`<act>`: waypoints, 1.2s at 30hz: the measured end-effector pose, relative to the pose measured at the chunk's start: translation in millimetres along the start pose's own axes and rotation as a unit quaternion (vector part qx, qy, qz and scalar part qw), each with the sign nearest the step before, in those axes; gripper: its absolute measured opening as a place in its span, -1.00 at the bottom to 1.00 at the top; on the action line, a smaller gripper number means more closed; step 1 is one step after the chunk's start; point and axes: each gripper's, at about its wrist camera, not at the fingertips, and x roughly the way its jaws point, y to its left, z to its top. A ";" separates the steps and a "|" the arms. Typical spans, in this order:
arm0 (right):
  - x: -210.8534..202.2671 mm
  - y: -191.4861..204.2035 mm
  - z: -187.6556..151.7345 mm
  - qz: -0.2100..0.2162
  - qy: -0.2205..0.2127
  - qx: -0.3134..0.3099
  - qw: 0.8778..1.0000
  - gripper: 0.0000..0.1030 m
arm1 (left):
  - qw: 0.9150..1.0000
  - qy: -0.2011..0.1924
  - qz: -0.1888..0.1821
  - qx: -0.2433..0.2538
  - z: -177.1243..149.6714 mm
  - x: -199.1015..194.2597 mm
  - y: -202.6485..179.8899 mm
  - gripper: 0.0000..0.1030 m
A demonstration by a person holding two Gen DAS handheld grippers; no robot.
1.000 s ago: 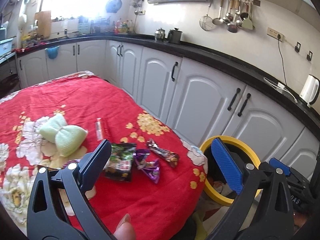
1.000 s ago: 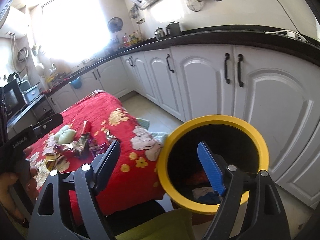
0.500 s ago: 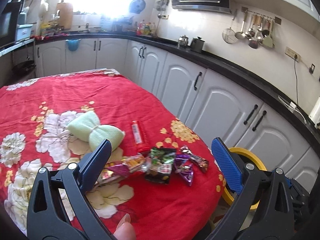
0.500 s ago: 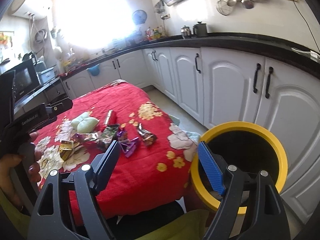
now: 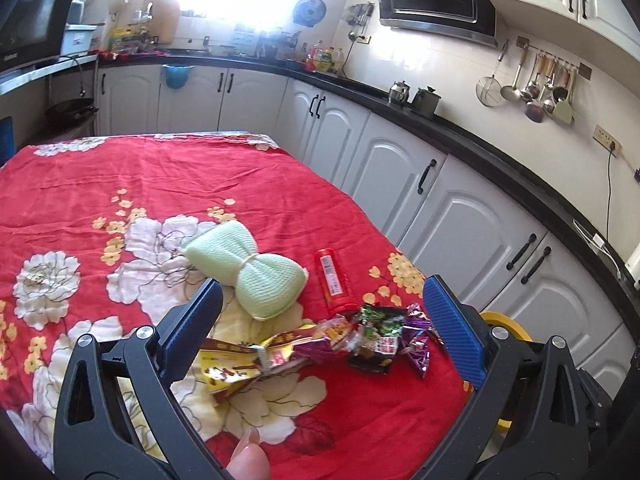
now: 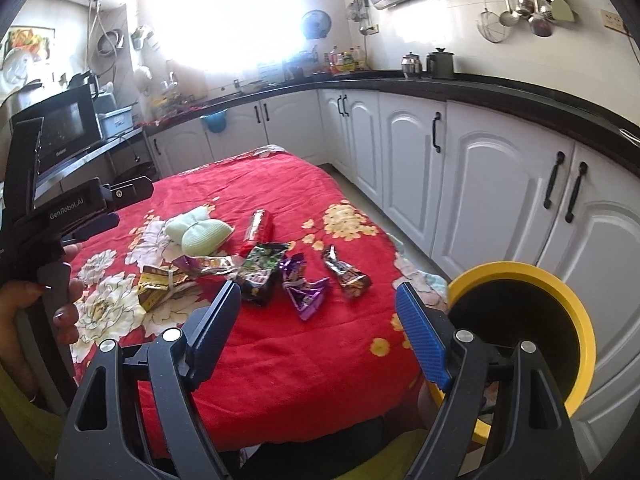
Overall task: Collect trash
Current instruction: 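Move both open tools back over the candy wrappers on the table, then grasp candy wrappers with the left tool while the right tool grasps a purple wrapper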
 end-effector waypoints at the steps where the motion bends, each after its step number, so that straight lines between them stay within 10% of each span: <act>1: 3.1 3.4 0.6 0.000 0.002 -0.005 1.000 0.49 | 1.000 0.001 0.001 -0.001 0.4 0.1 3.0 0.79; 12: 39.8 25.0 -1.6 0.009 0.040 -0.043 0.998 0.49 | 0.999 0.024 -0.009 -0.020 -2.2 7.2 27.3 0.78; 23: 95.0 27.5 -7.5 0.014 0.096 -0.087 0.992 0.12 | 0.994 0.090 -0.061 -0.025 -17.7 33.0 24.6 0.13; 36: 137.8 15.2 -11.5 0.015 0.128 -0.090 0.988 -0.12 | 0.989 0.131 -0.068 -0.017 -39.3 66.0 15.5 -0.08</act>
